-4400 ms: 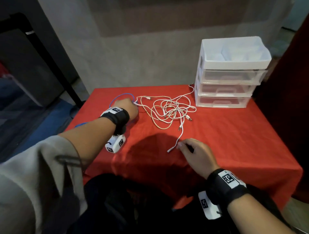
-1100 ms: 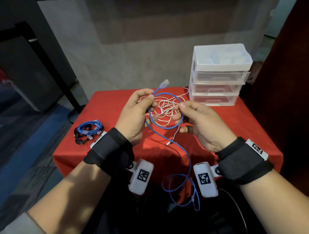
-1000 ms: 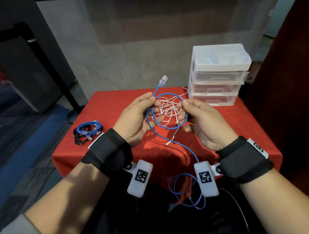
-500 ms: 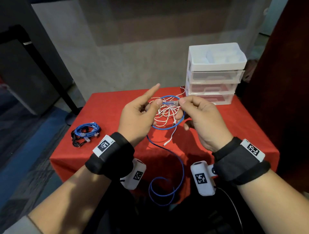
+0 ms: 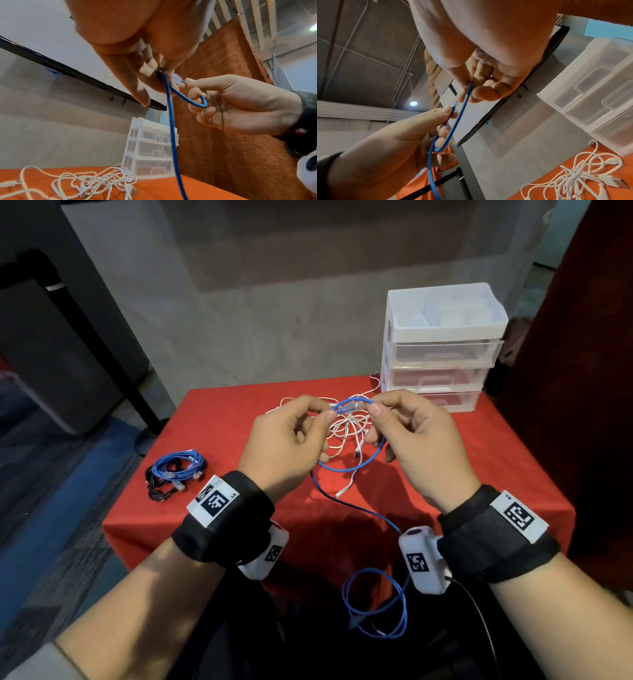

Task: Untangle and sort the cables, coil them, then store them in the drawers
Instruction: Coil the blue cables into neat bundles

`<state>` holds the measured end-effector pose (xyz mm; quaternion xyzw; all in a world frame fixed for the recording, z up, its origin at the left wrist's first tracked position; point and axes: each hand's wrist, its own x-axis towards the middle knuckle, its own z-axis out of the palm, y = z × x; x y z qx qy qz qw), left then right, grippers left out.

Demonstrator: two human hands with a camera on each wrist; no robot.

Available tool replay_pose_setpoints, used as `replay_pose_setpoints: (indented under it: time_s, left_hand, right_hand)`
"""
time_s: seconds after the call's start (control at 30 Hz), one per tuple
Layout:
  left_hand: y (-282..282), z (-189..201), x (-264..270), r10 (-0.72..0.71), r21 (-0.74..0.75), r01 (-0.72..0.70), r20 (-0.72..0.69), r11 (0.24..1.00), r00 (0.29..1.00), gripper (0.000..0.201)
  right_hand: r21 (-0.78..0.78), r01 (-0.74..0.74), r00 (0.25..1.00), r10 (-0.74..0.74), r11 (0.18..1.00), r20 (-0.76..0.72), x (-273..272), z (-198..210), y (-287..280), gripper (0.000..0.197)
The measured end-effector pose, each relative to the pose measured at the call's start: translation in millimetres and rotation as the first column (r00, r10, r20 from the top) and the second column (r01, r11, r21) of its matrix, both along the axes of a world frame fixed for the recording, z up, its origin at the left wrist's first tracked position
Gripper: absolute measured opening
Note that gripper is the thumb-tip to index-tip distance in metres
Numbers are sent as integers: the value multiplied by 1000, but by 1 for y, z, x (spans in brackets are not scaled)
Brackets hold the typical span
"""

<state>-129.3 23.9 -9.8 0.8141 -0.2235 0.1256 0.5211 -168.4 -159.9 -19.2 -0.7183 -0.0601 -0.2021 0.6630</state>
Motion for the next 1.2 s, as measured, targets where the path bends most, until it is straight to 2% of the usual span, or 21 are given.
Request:
replay_pose_setpoints:
  time_s: [0.2, 0.27, 0.37, 0.43, 0.5, 0.53, 0.57, 0.6, 0.63, 0.7, 0.73, 0.8, 0.83, 0.87, 0.9, 0.93, 0.97, 1.03, 1.07, 1.1, 1.2]
  left_hand:
    - [-2, 3, -6, 6, 13, -6, 6, 1000, 1000, 11]
    - [-4, 4, -8, -2, -114, -5, -62, 993, 998, 10]
    - [-8, 8, -12, -93, -347, 11, -222, 938, 971, 9]
    - [-10, 11, -12, -100, -416, -22, -268, 909, 958, 13]
    - [-10, 14, -10, -76, -480, -81, -299, 873, 951, 14]
    - [-10, 15, -8, -82, -520, -105, -324, 848, 942, 15]
    - [-10, 17, -7, -105, -554, -119, -355, 824, 929, 17]
    - [-9, 19, -6, -135, -578, -125, -386, 807, 912, 19]
    - [-9, 21, -4, -162, -579, -120, -412, 806, 897, 20]
    - [-6, 19, 0, -134, -479, -107, -442, 871, 887, 20]
    - [-2, 17, 1, -72, -371, -97, -417, 923, 906, 17]
    - [10, 8, 6, 86, -23, -92, -189, 995, 978, 17]
    - [16, 4, 8, 122, 152, -110, -76, 982, 990, 24]
    - [19, 2, 6, 125, 250, -115, -25, 961, 992, 29]
    - [19, 1, 4, 111, 257, -94, -52, 962, 992, 31]
    - [18, 1, 2, 73, 184, -43, -157, 982, 985, 31]
    - [15, 2, 0, -9, 8, 12, -320, 1000, 947, 28]
    - [6, 9, -9, -285, -360, 76, -575, 930, 767, 23]
    - [3, 13, -13, -365, -435, 89, -608, 896, 705, 23]
    - [2, 13, -14, -379, -440, 102, -606, 892, 699, 25]
    - [5, 18, -13, -313, -337, 142, -534, 931, 785, 30]
  right_hand:
    - [-47, -6, 999, 8, 999, 47, -7, 0, 3, 7]
    - [-45, -4, 1000, 5, 999, 20, -7, 1, 4, 6]
    - [-72, 1, 998, -6, 997, -60, -1, -6, 2, 10]
    - [-104, -12, 997, 5, 994, -75, -3, -12, 5, 33]
    - [-89, -75, 995, 68, 993, -76, -8, -17, 12, 69]
    - [-135, -108, 991, 96, 985, -93, -12, -19, 16, 81]
    - [-230, -130, 989, 109, 964, -105, -15, -21, 19, 83]
    - [-329, -144, 987, 114, 933, -110, -16, -23, 21, 73]
    - [-386, -144, 988, 110, 911, -109, -14, -26, 22, 54]
    - [-346, -125, 989, 90, 930, -116, -10, -29, 20, 11]
    - [-304, -117, 990, 86, 945, -116, -8, -28, 16, 7]
    - [-254, -113, 989, 85, 961, -119, -5, -21, 5, 16]
    - [-252, -115, 989, 85, 961, -124, -4, -16, -1, 19]
    - [-267, -120, 987, 88, 956, -132, -4, -12, -6, 22]
    - [-284, -132, 985, 94, 950, -143, -3, -9, -12, 24]
    - [-294, -151, 981, 106, 944, -162, -3, -7, -15, 25]
    - [-307, -175, 976, 124, 935, -179, -2, -6, -17, 25]
    - [-339, -226, 965, 163, 913, -205, -2, -4, -18, 24]
    - [-350, -246, 961, 180, 904, -210, -3, -3, -18, 24]
    - [-349, -264, 957, 198, 899, -213, -3, -2, -17, 23]
    - [-247, -305, 943, 254, 920, -216, -6, -3, -19, 22]
